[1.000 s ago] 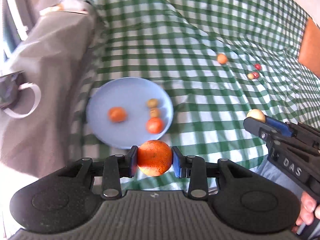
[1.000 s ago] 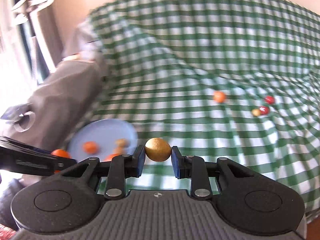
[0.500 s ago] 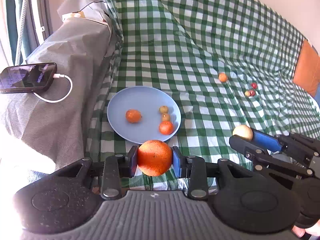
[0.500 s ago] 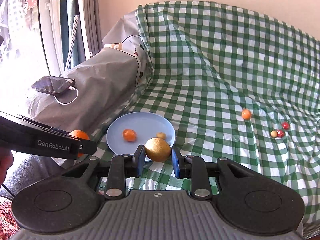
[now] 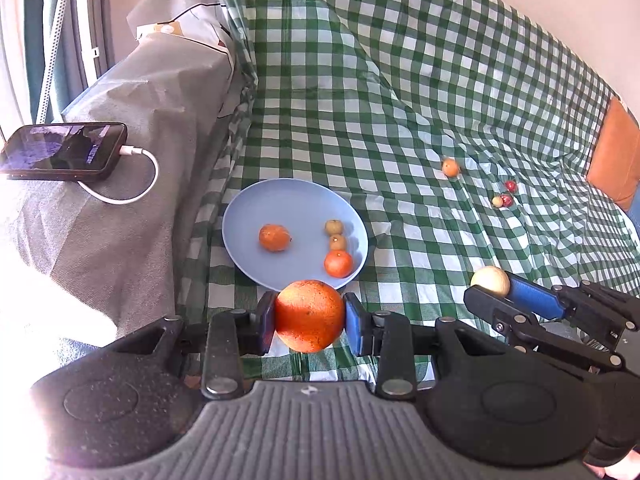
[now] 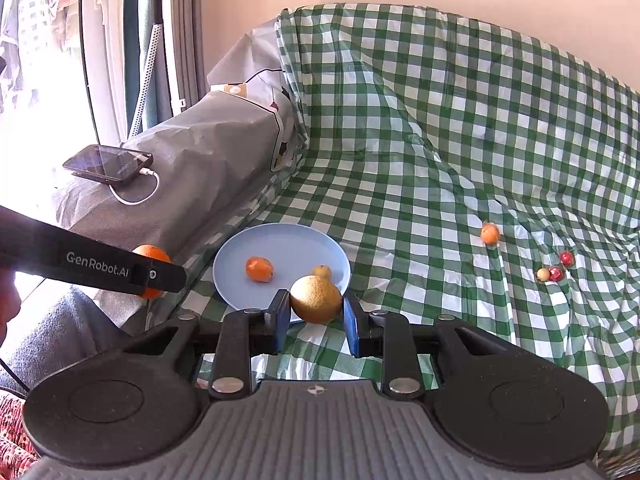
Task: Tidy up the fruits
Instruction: 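Carry the orange and tan fruit over the blue plate and open both tools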
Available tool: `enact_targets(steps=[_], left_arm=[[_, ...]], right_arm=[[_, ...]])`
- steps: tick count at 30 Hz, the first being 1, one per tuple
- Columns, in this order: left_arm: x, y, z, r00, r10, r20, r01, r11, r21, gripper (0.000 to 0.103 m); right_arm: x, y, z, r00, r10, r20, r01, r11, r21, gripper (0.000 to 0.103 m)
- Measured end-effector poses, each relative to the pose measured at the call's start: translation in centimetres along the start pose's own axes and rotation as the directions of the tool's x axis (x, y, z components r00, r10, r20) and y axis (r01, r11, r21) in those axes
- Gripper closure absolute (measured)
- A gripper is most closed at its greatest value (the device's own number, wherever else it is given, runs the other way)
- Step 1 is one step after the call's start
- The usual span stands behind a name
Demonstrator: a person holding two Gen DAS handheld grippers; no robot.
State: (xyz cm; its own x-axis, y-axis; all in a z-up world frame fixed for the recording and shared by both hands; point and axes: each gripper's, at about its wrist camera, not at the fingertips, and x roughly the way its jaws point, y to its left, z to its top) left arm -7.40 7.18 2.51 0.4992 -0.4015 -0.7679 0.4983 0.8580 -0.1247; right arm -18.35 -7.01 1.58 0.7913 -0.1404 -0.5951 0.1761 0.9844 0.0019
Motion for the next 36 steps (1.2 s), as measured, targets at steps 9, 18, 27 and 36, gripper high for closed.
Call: enact_targets(steps=[9, 18, 27, 36], left_arm=[[0.5, 0.6, 0.8, 1.000, 0.016, -0.005, -0.016, 1.000, -0.011, 0.064], [1.9, 1.7, 3.3, 0.999, 0.043, 0.003, -0.043, 0.999, -0.027, 0.064], [5.2, 2.2, 6.2, 0.997, 0.074, 0.004, -0.074, 0.997, -0.009, 0.064], [10.6, 2.9, 8.5, 0.995, 0.089, -0.047, -0.089, 0.996, 0.000, 0.064]], right_arm=[[0.7, -0.4, 0.1, 1.000, 0.000, -0.009, 0.000, 1.000, 0.008, 0.074], [2.3, -0.9, 0.6, 1.000, 0.003, -0.024, -0.002, 1.000, 0.009, 0.074], [6.2, -0.6, 1.9, 0.999, 0.021, -0.046, -0.022, 1.000, -0.012, 0.074], [12.0, -0.4, 2.7, 0.994, 0.029, -0.103, -0.032, 0.999, -0.027, 0.074]])
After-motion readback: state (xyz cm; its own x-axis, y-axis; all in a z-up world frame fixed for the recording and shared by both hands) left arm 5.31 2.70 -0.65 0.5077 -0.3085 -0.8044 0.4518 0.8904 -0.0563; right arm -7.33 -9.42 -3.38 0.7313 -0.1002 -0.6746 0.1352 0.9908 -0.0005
